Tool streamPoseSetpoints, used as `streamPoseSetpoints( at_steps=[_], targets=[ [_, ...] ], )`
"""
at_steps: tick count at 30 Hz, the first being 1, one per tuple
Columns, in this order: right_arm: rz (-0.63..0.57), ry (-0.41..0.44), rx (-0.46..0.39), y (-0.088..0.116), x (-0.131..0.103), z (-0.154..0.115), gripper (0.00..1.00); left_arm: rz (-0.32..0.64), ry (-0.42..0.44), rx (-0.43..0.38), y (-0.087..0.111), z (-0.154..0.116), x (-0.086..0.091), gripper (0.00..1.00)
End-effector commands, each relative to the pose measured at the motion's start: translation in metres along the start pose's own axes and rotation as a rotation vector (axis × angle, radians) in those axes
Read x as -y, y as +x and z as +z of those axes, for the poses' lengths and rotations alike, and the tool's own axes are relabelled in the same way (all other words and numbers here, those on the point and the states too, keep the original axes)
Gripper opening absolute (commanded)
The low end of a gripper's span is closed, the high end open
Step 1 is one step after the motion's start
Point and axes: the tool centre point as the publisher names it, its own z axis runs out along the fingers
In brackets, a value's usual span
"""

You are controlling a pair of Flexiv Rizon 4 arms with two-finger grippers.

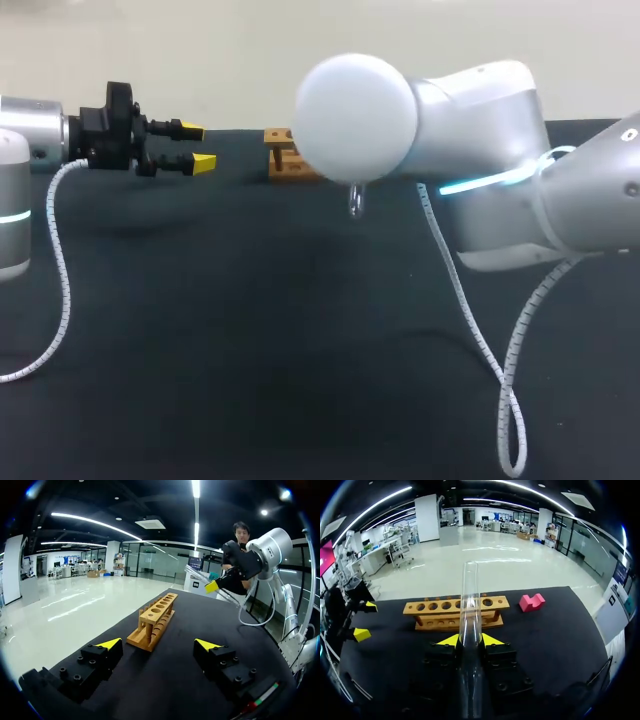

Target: Grasp the test tube, adjust it, and insert it.

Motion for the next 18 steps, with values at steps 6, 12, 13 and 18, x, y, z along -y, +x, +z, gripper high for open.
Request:
streamPoseSetpoints(
  at_steps=[6,12,13,18],
  targets=[
    [-0.044,0.01,-0.044,-0.009,-0.003,0.039,0.0,0.003,-0.002,0.004,0.001,-0.001,0.001,1.0],
    [-0.074,0.001,-0.061,-0.011,-0.004,0.059,0.0,0.003,-0.002,0.004,0.001,-0.001,0.001,1.0],
    [-0.077,-0.002,-0.065,-0.01,-0.004,0.062,0.0,0.003,-0.002,0.004,0.001,-0.001,0.001,1.0],
    [-0.076,-0.006,-0.08,-0.011,-0.005,0.07,0.0,0.003,-0.002,0.004,0.001,-0.001,0.001,1.0]
  ],
)
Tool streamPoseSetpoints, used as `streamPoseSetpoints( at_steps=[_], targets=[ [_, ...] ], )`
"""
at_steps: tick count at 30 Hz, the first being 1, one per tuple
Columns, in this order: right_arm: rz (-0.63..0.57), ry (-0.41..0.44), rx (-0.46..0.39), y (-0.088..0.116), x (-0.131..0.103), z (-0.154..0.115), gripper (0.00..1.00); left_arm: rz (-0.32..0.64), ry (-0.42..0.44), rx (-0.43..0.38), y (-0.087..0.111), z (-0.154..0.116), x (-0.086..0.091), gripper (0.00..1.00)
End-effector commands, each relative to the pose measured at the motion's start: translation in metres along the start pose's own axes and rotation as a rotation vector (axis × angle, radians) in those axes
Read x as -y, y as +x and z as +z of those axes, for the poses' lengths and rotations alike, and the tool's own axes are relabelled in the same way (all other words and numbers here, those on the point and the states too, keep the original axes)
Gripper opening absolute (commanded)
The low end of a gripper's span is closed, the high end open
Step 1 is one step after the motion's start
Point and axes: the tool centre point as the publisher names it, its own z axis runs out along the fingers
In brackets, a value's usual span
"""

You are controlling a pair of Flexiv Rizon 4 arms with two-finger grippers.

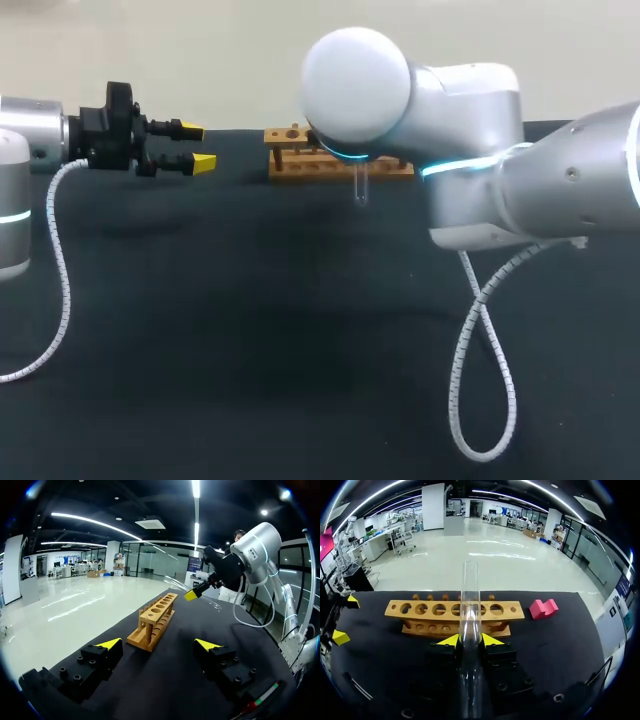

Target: Grasp the test tube, adjust it, and insert it.

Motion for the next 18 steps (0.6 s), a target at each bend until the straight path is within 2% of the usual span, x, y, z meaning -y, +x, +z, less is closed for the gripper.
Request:
streamPoseSetpoints(
  at_steps=[1,18],
  targets=[
    [0.002,-0.005,-0.012,-0.003,-0.003,0.01,0.0,0.003,-0.002,0.004,0.001,-0.001,0.001,1.0],
    [0.016,-0.026,-0.068,0.005,-0.003,0.025,0.0,0.003,-0.002,0.004,0.001,-0.001,0.001,1.0]
  ],
)
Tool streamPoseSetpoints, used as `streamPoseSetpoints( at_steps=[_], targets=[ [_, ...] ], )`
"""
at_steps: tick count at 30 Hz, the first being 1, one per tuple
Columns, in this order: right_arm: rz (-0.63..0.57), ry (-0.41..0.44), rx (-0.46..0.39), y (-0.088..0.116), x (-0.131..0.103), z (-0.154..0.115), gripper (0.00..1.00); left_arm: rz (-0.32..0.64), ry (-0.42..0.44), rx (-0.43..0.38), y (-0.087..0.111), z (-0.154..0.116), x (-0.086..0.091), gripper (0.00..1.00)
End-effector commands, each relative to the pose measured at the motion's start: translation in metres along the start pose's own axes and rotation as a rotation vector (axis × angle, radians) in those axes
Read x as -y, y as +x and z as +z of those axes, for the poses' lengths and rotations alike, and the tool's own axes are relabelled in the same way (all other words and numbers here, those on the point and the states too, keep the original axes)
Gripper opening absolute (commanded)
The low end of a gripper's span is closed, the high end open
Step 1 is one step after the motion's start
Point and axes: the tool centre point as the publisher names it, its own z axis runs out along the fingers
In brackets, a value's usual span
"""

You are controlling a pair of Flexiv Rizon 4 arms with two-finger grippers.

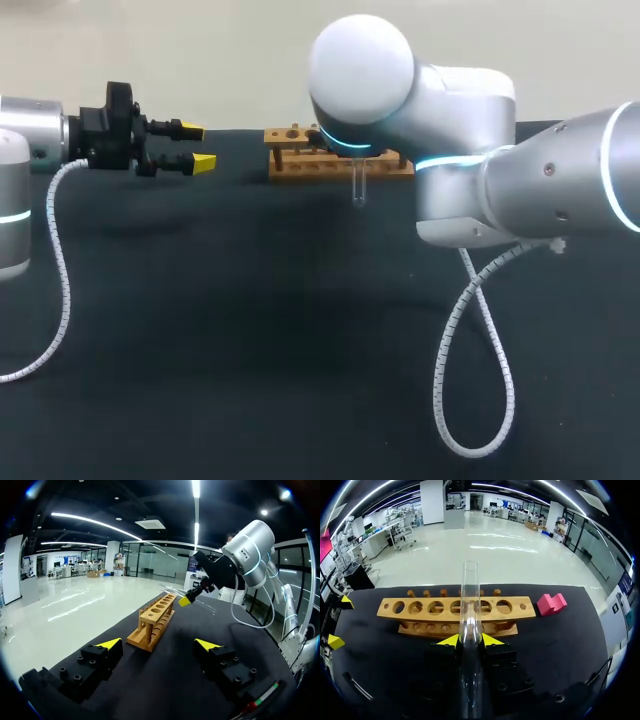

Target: Grasp the test tube, adjust it, and insert it.

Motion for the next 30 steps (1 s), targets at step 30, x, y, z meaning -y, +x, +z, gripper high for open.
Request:
streamPoseSetpoints(
  at_steps=[30],
  targets=[
    [0.012,-0.036,-0.091,0.01,-0.004,0.025,0.0,0.003,-0.002,0.004,0.001,-0.001,0.001,1.0]
  ],
)
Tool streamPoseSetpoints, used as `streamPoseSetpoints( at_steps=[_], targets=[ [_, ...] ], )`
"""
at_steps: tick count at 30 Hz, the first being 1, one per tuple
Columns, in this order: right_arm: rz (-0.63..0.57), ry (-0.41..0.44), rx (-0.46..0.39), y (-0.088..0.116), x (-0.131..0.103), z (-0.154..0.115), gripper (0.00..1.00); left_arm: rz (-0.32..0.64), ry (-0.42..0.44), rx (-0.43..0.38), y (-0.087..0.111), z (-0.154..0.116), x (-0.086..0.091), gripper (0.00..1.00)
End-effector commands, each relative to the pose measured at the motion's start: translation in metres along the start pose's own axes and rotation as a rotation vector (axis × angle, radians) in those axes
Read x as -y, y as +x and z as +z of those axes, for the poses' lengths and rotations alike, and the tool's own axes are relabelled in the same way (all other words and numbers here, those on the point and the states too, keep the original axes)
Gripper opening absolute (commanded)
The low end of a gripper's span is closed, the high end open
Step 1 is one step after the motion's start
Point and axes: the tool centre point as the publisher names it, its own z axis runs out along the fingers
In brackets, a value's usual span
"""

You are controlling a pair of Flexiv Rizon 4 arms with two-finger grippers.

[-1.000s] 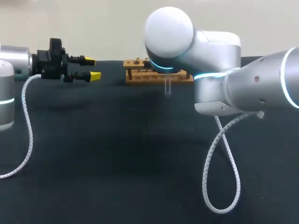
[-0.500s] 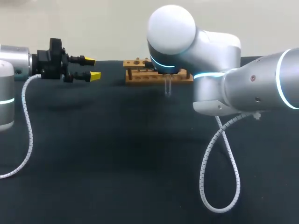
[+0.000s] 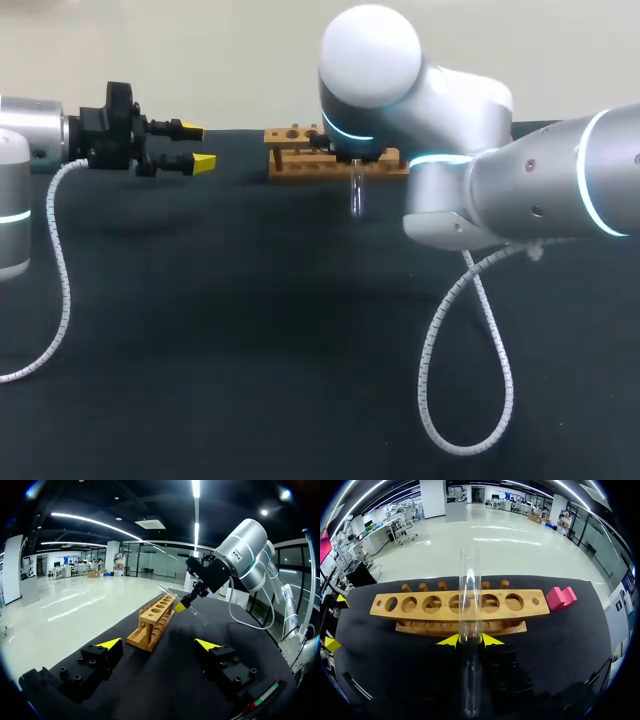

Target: Grasp the test tube, adjust it, and insert it.

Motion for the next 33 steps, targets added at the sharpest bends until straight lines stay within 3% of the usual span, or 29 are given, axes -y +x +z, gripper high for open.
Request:
streamPoseSetpoints(
  at_steps=[1,23,33],
  targets=[
    [0.002,-0.002,-0.018,0.002,0.0,0.005,0.0,0.003,-0.002,0.004,0.001,-0.001,0.001,1.0],
    [0.028,-0.012,-0.058,0.013,0.003,0.009,0.0,0.003,-0.002,0.004,0.001,-0.001,0.001,1.0],
    [0.113,0.007,0.029,0.016,0.001,-0.025,0.0,0.003,-0.002,0.004,0.001,-0.001,0.001,1.0]
  ],
)
